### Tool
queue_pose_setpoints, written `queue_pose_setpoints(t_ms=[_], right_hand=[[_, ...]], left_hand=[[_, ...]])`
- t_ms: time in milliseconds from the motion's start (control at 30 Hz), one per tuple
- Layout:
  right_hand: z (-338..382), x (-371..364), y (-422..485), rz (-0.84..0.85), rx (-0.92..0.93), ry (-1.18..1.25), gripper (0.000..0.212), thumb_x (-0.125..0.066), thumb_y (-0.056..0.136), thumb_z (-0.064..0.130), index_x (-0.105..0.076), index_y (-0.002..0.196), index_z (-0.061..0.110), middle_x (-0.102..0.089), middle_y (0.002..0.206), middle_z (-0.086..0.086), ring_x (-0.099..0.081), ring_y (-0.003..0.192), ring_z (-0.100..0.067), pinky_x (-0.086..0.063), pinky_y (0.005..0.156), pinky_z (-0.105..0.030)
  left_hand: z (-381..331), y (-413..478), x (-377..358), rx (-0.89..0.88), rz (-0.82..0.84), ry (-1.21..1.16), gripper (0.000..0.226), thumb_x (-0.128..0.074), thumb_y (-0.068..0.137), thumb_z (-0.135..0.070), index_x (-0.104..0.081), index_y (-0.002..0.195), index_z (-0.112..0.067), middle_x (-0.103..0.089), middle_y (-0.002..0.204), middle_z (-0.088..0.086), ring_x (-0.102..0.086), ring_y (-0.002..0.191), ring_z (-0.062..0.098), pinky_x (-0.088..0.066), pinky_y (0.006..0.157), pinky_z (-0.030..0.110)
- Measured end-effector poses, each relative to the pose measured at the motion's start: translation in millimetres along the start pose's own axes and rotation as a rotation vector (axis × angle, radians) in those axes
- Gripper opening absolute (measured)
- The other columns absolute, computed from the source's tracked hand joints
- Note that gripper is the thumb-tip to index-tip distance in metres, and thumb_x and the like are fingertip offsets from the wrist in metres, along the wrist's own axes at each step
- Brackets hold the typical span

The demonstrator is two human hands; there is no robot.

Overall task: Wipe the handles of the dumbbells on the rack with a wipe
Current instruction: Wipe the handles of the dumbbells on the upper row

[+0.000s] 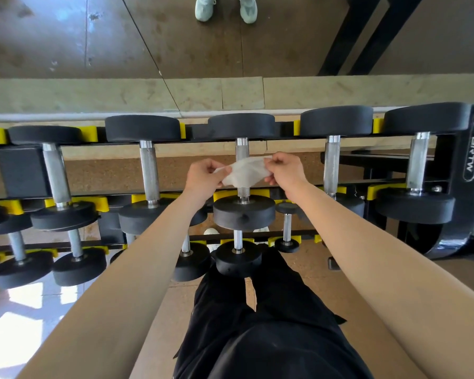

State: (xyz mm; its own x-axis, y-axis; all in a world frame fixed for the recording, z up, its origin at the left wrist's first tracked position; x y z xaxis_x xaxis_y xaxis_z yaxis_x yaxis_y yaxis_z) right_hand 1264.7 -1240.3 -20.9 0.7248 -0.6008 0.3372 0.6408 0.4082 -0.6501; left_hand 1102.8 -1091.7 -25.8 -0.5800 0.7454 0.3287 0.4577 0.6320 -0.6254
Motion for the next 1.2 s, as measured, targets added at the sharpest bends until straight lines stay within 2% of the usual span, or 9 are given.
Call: queue_pose_setpoints(t_ms=[100, 233, 467, 633, 733, 900, 1000, 1100, 1200], right_hand=[[-6.1, 2.0, -5.3, -0.01, 0.013, -0.065, 0.009, -0.062, 0.098, 0.02, -0.066, 0.091, 0.016, -0.071, 0.086, -0.01, -0.065, 0.058, -0.01, -0.051, 0.053, -0.018], [-3.6, -20.5, -19.5, 0.18, 0.096, -0.201, 0.014, -0.062, 0.097, 0.019, -0.064, 0.084, 0.015, -0.07, 0.081, -0.008, -0.067, 0.058, -0.011, -0.051, 0.052, -0.018], [-16.4, 5.6, -20.9, 0.164, 0.161, -0.57, 0.015, -0.066, 0.094, 0.025, -0.07, 0.09, 0.012, -0.067, 0.091, -0.001, -0.062, 0.082, -0.013, -0.051, 0.078, -0.026], [-10.2, -25.0, -32.3, 0.269, 0.268, -0.724, 0.011, -0.07, 0.092, 0.03, -0.067, 0.084, 0.022, -0.068, 0.091, 0.002, -0.062, 0.082, -0.013, -0.046, 0.071, -0.021], [-15.2, -12.4, -29.5, 0.164, 0.239, -0.772, 0.012, -0.07, 0.092, 0.032, -0.068, 0.086, 0.022, -0.069, 0.092, 0.001, -0.064, 0.082, -0.013, -0.05, 0.071, -0.024], [-21.1, -6.8, -27.0, 0.095, 0.196, -0.742, 0.011, -0.068, 0.093, 0.031, -0.07, 0.095, 0.021, -0.069, 0.099, 0.002, -0.064, 0.086, -0.014, -0.048, 0.071, -0.024], [-15.1, -7.9, -27.2, 0.121, 0.144, -0.429, 0.021, -0.065, 0.095, 0.025, -0.068, 0.113, 0.016, -0.065, 0.108, 0.005, -0.059, 0.1, -0.012, -0.047, 0.085, -0.027], [-11.2, -2.0, -25.9, 0.062, 0.095, -0.174, 0.016, -0.063, 0.096, 0.02, -0.069, 0.11, 0.017, -0.067, 0.102, 0.005, -0.062, 0.096, -0.013, -0.052, 0.088, -0.03], [-14.4, 0.2, -21.1, 0.054, -0.001, -0.013, 0.016, -0.058, 0.099, 0.017, -0.067, 0.112, 0.017, -0.069, 0.106, -0.001, -0.067, 0.096, -0.016, -0.057, 0.088, -0.033]], left_hand=[[0.7, -7.2, 4.5, -0.016, 0.0, 0.024, 0.008, -0.074, 0.09, -0.022, -0.067, 0.088, -0.02, -0.072, 0.093, -0.002, -0.071, 0.087, 0.015, -0.062, 0.076, 0.028], [19.0, -8.2, 27.4, 0.023, -0.105, 0.113, 0.009, -0.074, 0.091, -0.026, -0.065, 0.087, -0.024, -0.067, 0.091, -0.007, -0.067, 0.092, 0.016, -0.058, 0.084, 0.033], [17.0, -20.0, 2.8, -0.079, 0.184, 0.334, 0.01, -0.078, 0.086, -0.023, -0.07, 0.091, -0.024, -0.069, 0.099, -0.01, -0.063, 0.094, 0.008, -0.053, 0.088, 0.031], [19.1, -19.9, 1.1, -0.105, 0.215, 0.488, 0.019, -0.069, 0.092, -0.018, -0.076, 0.107, -0.027, -0.066, 0.126, -0.005, -0.056, 0.119, 0.015, -0.043, 0.095, 0.029], [17.9, -28.2, -11.5, -0.065, 0.295, 0.357, 0.015, -0.062, 0.095, -0.028, -0.075, 0.104, -0.031, -0.064, 0.111, -0.01, -0.057, 0.112, 0.013, -0.043, 0.092, 0.03], [16.8, -31.8, -6.9, -0.093, 0.283, 0.442, 0.014, -0.072, 0.09, -0.04, -0.068, 0.082, -0.03, -0.067, 0.102, -0.003, -0.06, 0.095, 0.013, -0.048, 0.081, 0.029], [12.6, -31.5, 16.9, -0.024, 0.145, 0.066, 0.009, -0.072, 0.091, -0.024, -0.066, 0.086, -0.018, -0.069, 0.101, -0.002, -0.065, 0.099, 0.014, -0.051, 0.084, 0.029], [16.9, -26.4, 46.8, 0.12, -0.089, -0.473, 0.012, -0.066, 0.093, -0.009, -0.06, 0.085, -0.015, -0.071, 0.107, 0.005, -0.07, 0.106, 0.023, -0.059, 0.091, 0.036], [19.4, -18.7, 53.0, 0.156, -0.176, -0.571, 0.01, -0.064, 0.094, -0.009, -0.059, 0.091, -0.018, -0.066, 0.117, 0.009, -0.069, 0.109, 0.027, -0.06, 0.091, 0.037]])
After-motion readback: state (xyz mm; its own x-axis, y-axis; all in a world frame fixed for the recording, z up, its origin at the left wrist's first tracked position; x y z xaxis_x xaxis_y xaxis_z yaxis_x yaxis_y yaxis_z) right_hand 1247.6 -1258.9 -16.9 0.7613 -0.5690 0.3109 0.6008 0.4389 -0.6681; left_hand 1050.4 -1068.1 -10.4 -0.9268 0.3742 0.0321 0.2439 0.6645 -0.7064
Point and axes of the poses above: each hand's wrist, its own y-axis towards the middle knuckle, its own x-axis out of the back of the hand, z = x × y, the point moved 5 cm from there along y, towards the middle knuckle
